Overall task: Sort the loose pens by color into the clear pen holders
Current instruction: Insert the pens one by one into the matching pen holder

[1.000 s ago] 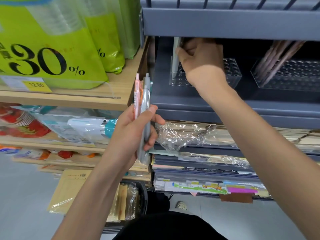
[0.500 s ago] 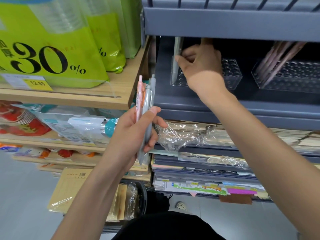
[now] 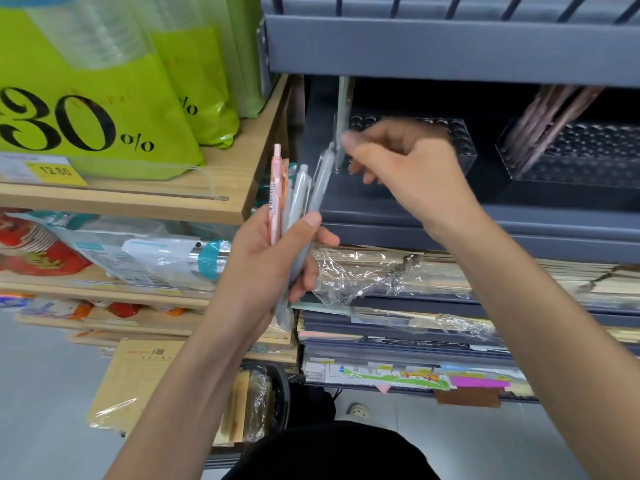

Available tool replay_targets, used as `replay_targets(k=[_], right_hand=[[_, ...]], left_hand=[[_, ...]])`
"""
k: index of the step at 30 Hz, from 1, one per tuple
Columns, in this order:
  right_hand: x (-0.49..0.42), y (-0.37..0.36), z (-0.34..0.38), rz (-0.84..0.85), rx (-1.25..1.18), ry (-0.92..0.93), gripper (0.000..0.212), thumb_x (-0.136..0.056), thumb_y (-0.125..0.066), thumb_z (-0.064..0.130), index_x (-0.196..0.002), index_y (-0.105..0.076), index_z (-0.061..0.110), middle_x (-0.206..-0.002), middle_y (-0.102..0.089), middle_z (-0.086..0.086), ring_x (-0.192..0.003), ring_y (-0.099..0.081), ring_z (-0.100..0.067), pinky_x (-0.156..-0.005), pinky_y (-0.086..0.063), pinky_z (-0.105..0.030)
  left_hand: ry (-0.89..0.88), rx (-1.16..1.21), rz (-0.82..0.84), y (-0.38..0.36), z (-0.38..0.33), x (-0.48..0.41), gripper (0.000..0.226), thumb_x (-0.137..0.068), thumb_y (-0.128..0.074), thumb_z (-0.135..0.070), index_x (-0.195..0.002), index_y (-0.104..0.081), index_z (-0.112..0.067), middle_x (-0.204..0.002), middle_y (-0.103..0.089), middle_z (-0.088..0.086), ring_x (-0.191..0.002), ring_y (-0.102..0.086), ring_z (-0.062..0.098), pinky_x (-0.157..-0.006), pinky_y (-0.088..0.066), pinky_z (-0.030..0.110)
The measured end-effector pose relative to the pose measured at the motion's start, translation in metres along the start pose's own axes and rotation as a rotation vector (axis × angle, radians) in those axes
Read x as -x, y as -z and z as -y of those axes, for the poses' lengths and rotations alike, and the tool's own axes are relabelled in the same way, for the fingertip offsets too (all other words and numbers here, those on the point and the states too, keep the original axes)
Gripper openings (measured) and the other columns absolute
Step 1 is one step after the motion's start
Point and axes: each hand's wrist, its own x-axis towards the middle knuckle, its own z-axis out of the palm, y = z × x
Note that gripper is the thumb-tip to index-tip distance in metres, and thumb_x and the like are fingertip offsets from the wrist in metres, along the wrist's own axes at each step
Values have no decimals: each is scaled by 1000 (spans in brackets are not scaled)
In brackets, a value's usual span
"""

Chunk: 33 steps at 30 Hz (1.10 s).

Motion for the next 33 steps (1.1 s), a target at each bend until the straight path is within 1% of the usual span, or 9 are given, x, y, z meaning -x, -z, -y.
replay_targets(k=[4, 10, 15, 17, 20, 23, 27, 30, 33], right_hand=[[7, 12, -3, 234, -7, -46, 24, -82, -74, 41, -75, -73, 18, -71, -72, 6, -60, -58, -3, -56, -44, -14], [-2, 39, -13, 60, -419, -101, 11, -92, -64, 13, -90, -71, 5, -71, -69, -2, -60, -61, -13, -58, -49, -24], [-2, 49, -16, 225, -438, -114, 7, -89, -67, 5, -95, -70, 5, -81, -74, -8, -68, -69, -16, -65, -57, -24], [-10, 53, -14, 137, -455, -83, 4, -90, -65, 3, -93, -67, 4, -76, -74, -6, -63, -69, -17, -63, -57, -25], [-32, 60, -15, -270, -512, -28, 15, -93, -60, -2, -81, -64, 6, -62, -71, -1, -55, -68, -14, -60, -57, -28], [-51, 57, -21, -414, -401, 26, 32, -92, -58, -4, -69, -64, 16, -57, -69, 5, -59, -69, -13, -69, -60, -33], [-64, 43, -29, -342, -143, 95, 30, -91, -57, 7, -66, -64, 21, -67, -70, 10, -70, -71, -8, -71, -56, -22], [-69, 30, -25, -303, 27, 131, 27, -88, -54, 15, -63, -61, 20, -77, -71, 0, -82, -70, -20, -88, -54, -40], [-74, 26, -24, -259, 122, 179, 28, -90, -49, 16, -71, -68, 11, -90, -72, -12, -92, -67, -30, -94, -49, -44]], left_hand=[[19, 5, 51, -14, 1, -5, 28, -90, -65, -30, -113, -59, -15, -92, -76, 13, -41, -55, 18, -33, -35, 20], [55, -33, -6, -31, 6, -15, 28, -99, -56, -33, -107, -55, -6, -95, -77, 10, -35, -46, 14, -32, -32, 19], [13, -40, -33, -46, 11, -21, 16, -102, -56, -29, -97, -55, -14, -84, -74, 9, -33, -39, 12, -34, -31, 18], [15, -31, -47, -48, 11, -22, 14, -101, -56, -32, -102, -56, -18, -84, -74, 8, -34, -40, 12, -34, -31, 19], [38, 31, -107, -48, 10, -24, 16, -96, -60, -36, -101, -55, -22, -78, -71, 6, -34, -38, 13, -35, -29, 18], [63, 129, -149, -46, 10, -26, 21, -89, -57, -31, -99, -52, -14, -71, -65, 8, -32, -35, 15, -35, -27, 17], [37, 158, -123, -43, 7, -24, 10, -89, -52, -23, -93, -48, -15, -70, -64, 9, -32, -36, 16, -34, -29, 17], [10, 128, -102, -39, 4, -20, 6, -92, -55, -22, -86, -54, -20, -71, -65, 8, -33, -39, 16, -35, -31, 19], [-3, 95, -115, -34, 3, -16, 16, -97, -55, -22, -82, -60, -23, -74, -67, 7, -36, -41, 15, -36, -34, 20]])
